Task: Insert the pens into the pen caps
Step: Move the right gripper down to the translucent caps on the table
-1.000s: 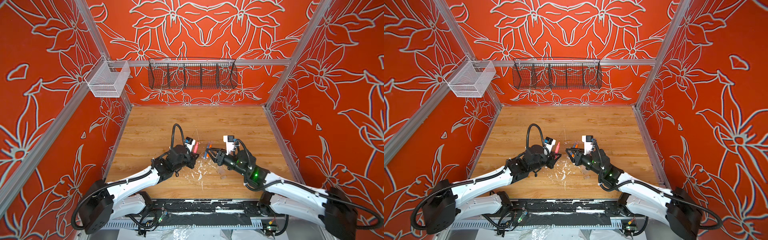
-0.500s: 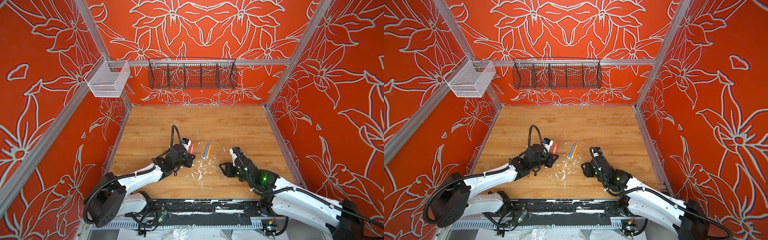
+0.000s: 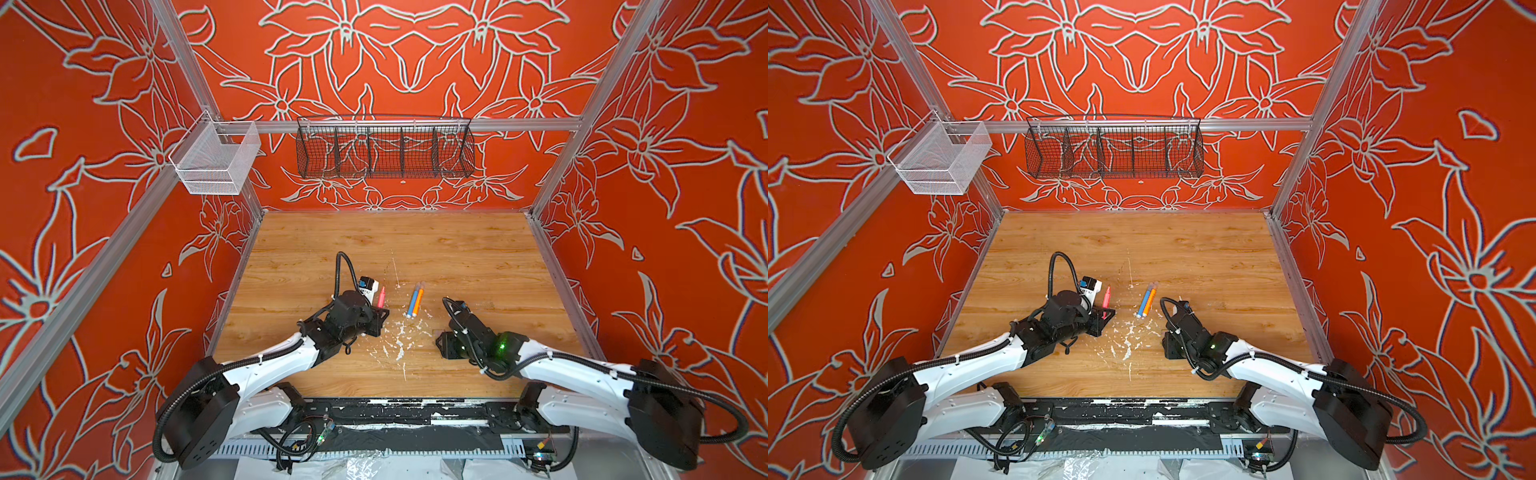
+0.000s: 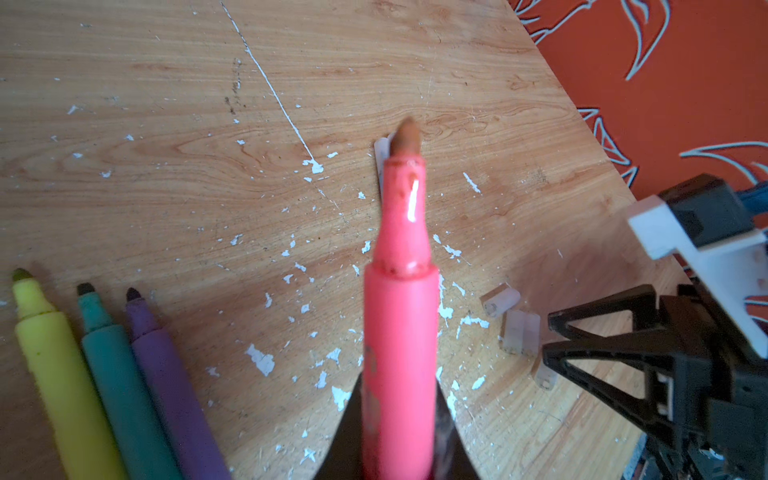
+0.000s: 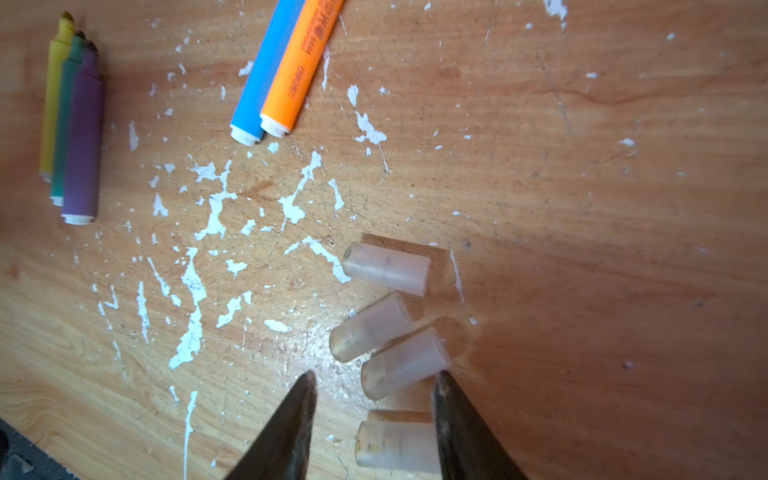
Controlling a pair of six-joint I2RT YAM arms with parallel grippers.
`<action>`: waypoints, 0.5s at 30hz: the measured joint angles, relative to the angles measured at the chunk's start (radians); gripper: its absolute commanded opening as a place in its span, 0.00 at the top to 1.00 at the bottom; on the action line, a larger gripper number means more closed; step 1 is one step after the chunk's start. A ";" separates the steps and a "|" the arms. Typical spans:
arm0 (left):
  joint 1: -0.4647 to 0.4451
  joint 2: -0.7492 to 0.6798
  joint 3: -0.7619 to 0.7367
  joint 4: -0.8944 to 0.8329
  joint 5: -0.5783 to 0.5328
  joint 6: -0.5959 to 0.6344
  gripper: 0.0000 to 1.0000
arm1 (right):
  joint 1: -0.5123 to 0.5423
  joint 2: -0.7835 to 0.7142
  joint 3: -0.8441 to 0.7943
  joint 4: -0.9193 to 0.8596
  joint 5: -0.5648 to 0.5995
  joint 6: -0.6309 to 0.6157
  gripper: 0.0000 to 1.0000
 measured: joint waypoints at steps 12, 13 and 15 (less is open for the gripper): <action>0.000 -0.035 -0.013 -0.019 -0.004 -0.002 1.00 | 0.000 0.114 0.058 0.041 0.033 -0.041 0.51; 0.000 -0.035 -0.013 -0.019 -0.005 -0.002 1.00 | 0.000 0.130 0.065 0.045 0.035 -0.044 0.52; 0.000 -0.035 -0.013 -0.021 -0.009 -0.002 1.00 | 0.000 0.161 0.083 0.045 0.039 -0.048 0.52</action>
